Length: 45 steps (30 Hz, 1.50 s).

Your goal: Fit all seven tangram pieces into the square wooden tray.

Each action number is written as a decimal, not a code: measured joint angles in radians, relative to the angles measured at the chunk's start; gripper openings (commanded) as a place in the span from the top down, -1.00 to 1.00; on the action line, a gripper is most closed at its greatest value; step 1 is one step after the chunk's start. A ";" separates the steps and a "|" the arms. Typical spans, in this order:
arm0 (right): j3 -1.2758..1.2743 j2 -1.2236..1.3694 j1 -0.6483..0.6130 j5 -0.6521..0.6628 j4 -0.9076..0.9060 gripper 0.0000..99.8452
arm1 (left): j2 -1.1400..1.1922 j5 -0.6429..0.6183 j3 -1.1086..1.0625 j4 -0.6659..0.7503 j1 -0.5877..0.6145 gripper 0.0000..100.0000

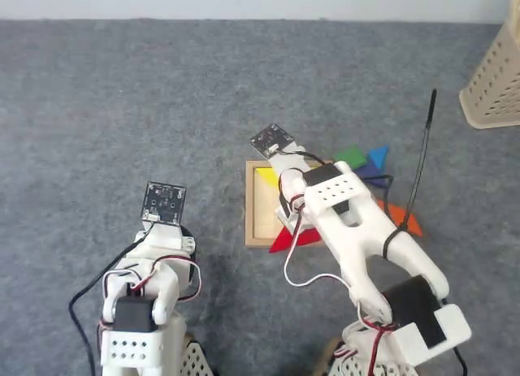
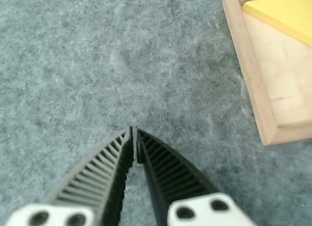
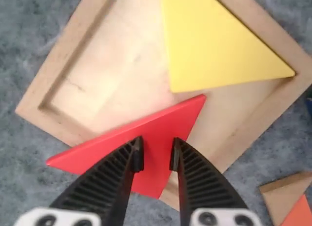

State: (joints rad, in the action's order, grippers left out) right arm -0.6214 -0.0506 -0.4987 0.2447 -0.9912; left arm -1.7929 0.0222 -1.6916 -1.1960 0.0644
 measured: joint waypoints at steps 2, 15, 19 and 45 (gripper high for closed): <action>0.000 0.000 -0.005 0.000 0.000 0.80 | 0.000 0.000 0.000 0.000 0.000 0.98; -0.006 -0.009 -0.137 0.000 0.006 0.80 | 0.000 0.000 0.000 0.000 0.000 0.98; -0.008 -0.012 -0.144 0.000 0.008 0.80 | 0.000 0.000 0.000 0.000 0.000 0.98; 0.029 0.021 -0.172 -0.005 0.014 0.80 | 0.000 0.000 0.000 0.000 0.000 0.98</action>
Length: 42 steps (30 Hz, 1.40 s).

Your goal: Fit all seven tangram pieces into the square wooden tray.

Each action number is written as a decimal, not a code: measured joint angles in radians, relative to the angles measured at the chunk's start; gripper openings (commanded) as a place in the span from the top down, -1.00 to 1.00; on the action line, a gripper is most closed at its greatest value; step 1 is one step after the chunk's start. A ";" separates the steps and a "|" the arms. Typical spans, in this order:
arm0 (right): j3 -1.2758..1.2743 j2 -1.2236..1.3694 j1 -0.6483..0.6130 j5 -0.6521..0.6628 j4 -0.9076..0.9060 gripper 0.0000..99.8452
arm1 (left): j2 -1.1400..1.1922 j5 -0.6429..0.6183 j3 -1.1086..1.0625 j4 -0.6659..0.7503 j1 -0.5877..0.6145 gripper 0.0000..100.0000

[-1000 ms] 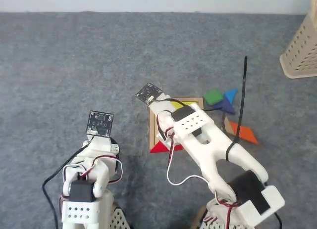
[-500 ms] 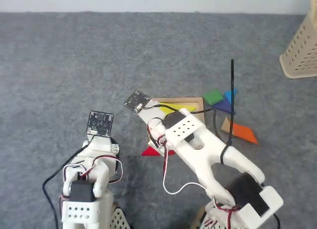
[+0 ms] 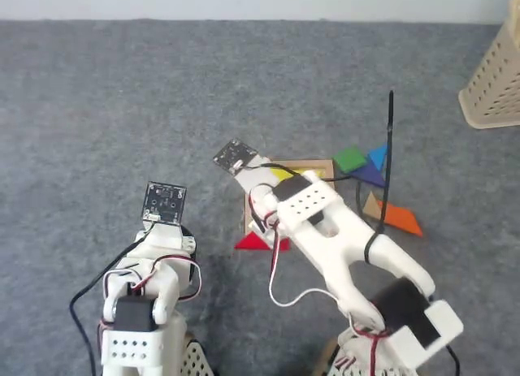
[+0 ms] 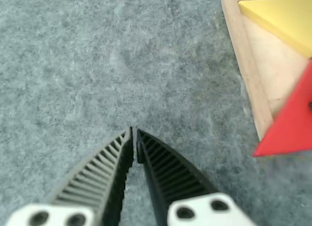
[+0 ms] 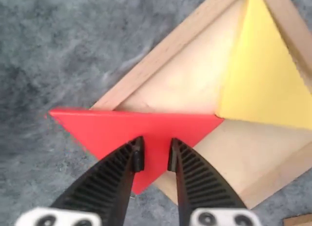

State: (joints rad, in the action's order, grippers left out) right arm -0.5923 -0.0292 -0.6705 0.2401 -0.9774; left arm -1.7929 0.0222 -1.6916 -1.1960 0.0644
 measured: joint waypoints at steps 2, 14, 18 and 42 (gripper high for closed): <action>0.035 0.035 0.003 -0.002 -0.002 0.80 | 0.000 0.000 0.000 0.000 0.000 0.98; 0.342 0.284 0.008 -0.002 -0.055 0.80 | 0.000 0.000 0.000 0.000 0.000 0.98; 0.359 0.295 0.037 -0.002 -0.055 0.80 | 0.000 0.000 0.000 0.000 0.000 0.98; 0.164 0.178 0.097 -0.002 0.025 0.81 | 0.000 0.000 0.000 0.000 0.000 0.98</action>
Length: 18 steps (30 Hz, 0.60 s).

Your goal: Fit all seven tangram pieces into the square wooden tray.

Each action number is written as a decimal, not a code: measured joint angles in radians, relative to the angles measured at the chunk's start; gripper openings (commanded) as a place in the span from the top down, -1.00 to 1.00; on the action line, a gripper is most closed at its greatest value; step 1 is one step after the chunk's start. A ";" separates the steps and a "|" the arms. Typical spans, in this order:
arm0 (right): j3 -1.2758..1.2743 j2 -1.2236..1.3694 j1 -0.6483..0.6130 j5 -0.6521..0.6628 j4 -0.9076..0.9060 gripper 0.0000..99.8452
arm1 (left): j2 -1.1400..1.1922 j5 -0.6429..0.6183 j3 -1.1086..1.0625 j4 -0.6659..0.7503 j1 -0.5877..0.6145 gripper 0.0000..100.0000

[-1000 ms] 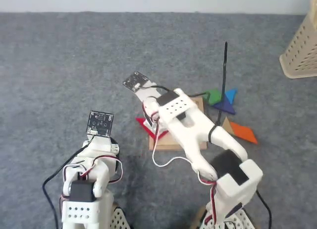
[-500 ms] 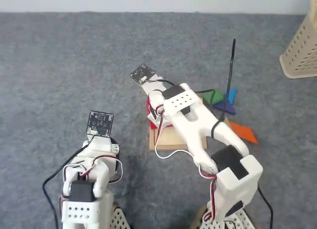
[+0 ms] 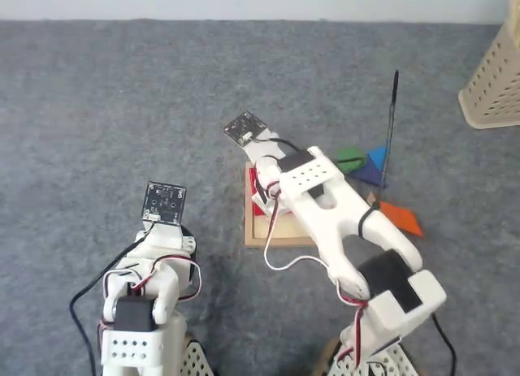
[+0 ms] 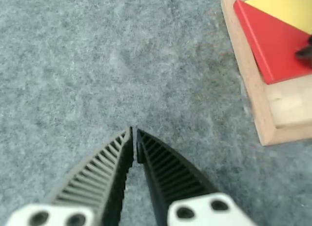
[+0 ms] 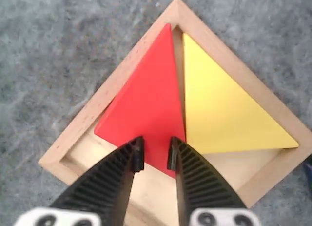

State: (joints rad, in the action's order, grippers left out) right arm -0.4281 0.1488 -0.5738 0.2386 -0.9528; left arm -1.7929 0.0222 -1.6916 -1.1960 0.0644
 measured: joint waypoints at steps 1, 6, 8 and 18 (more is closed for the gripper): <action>-0.015 -0.005 0.002 0.000 0.008 0.81 | 0.000 0.000 0.000 0.000 0.000 0.98; -0.032 -0.015 0.002 0.000 0.015 0.81 | 0.000 0.000 0.000 0.000 0.000 0.98; -0.034 -0.017 0.002 0.000 0.015 0.81 | 0.000 0.000 0.000 0.000 0.000 0.98; -0.034 -0.018 0.002 0.000 0.015 0.81 | 0.000 0.000 0.000 0.000 0.000 0.98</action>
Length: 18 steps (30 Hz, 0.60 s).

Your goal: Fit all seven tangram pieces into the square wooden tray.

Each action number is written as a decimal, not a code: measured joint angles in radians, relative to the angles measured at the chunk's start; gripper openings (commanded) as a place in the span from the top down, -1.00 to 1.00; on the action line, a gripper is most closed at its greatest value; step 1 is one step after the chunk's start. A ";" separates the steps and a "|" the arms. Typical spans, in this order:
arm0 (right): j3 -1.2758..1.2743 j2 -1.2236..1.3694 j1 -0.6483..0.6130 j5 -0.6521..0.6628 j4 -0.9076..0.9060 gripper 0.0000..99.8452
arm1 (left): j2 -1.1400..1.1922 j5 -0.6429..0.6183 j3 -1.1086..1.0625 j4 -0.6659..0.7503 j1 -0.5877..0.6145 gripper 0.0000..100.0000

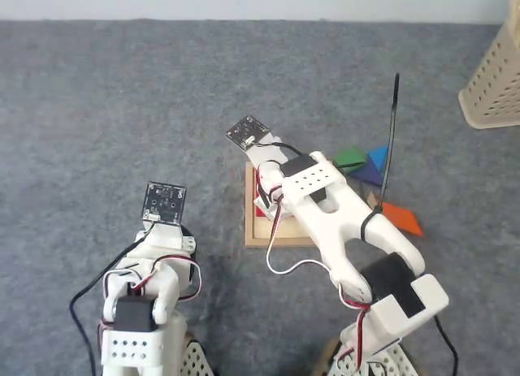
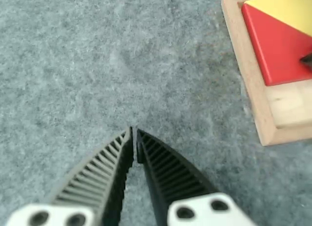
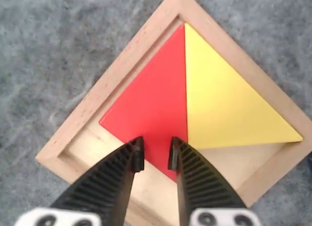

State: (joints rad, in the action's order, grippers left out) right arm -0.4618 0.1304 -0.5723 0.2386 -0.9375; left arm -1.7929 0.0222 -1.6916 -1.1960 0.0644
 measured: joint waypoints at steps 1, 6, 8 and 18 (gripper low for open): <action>0.000 0.000 0.000 0.000 0.000 0.81 | 0.000 0.000 0.000 0.000 0.000 0.98; 0.000 0.000 0.000 0.000 0.000 0.81 | 0.000 0.000 0.000 0.000 0.000 0.98; 0.000 0.000 0.000 0.000 0.000 0.81 | 0.000 0.000 0.000 0.000 0.000 0.98; -0.003 -0.012 0.000 0.000 0.000 0.81 | 0.000 0.000 0.000 0.000 0.000 0.98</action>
State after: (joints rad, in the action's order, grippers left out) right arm -0.4649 0.1181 -0.5723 0.2386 -0.9375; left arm -1.7929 0.0222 -1.6916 -1.1960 0.0644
